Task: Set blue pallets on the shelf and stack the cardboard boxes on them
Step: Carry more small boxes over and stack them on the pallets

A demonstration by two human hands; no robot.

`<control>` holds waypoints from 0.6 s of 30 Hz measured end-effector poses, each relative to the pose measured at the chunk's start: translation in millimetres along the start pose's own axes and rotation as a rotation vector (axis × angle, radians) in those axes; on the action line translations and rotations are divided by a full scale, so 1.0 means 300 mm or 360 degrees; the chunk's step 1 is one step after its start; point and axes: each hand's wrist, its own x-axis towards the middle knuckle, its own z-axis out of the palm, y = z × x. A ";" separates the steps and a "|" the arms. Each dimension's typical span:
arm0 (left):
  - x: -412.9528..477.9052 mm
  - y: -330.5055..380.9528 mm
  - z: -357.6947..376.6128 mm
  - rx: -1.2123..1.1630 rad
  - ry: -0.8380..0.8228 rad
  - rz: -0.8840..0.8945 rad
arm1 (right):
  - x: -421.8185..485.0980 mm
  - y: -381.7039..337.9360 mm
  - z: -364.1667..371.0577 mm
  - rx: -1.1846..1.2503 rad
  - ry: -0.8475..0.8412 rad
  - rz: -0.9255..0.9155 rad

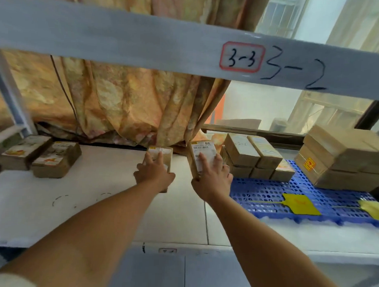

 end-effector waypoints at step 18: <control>0.007 0.530 -0.118 0.0006 0.0270 0.0517 | 0.207 0.405 -0.324 0.0032 0.0453 0.0206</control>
